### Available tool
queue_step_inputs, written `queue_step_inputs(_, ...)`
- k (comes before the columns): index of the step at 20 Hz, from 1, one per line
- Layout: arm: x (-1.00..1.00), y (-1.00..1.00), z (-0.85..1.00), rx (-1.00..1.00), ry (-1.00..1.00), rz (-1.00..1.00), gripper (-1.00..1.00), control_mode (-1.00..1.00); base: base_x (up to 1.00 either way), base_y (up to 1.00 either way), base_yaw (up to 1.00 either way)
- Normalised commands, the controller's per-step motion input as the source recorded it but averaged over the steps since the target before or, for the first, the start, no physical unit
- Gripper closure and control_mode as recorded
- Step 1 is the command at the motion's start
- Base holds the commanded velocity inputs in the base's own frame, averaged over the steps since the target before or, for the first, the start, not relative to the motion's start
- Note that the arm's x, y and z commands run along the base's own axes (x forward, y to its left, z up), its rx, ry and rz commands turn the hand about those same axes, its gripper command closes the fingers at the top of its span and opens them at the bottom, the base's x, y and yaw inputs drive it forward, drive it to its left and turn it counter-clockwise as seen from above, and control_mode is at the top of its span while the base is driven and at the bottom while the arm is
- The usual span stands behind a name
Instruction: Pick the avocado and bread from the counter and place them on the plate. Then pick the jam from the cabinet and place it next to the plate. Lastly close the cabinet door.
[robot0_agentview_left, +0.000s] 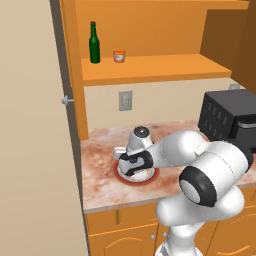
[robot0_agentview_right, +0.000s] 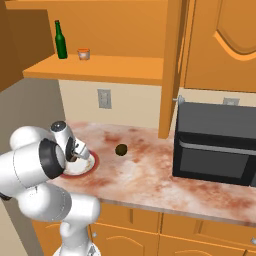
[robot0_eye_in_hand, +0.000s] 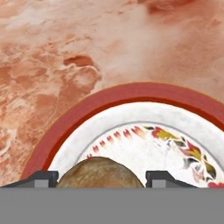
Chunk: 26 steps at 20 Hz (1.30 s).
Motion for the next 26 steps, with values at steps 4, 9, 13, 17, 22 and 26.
queue_step_inputs(4,0.04,0.00,0.12,0.00,0.00,0.00,-1.00,-1.00,0.00,0.00,0.00)
queue_step_inputs(9,0.23,0.00,0.58,0.00,0.08,0.00,-1.00,-1.00,0.00,0.00,0.00)
queue_step_inputs(13,0.24,-0.01,0.43,-0.02,0.10,0.00,-1.00,-1.00,0.00,0.00,0.00)
queue_step_inputs(17,0.06,0.03,-0.28,-0.08,0.13,0.00,-1.00,-1.00,0.00,0.00,0.00)
queue_step_inputs(22,0.00,-0.21,-0.47,0.45,0.10,0.03,-1.00,-1.00,0.00,0.00,0.00)
queue_step_inputs(26,-0.14,-0.25,-0.73,0.59,0.03,0.14,-1.00,-1.00,0.00,0.00,0.00)
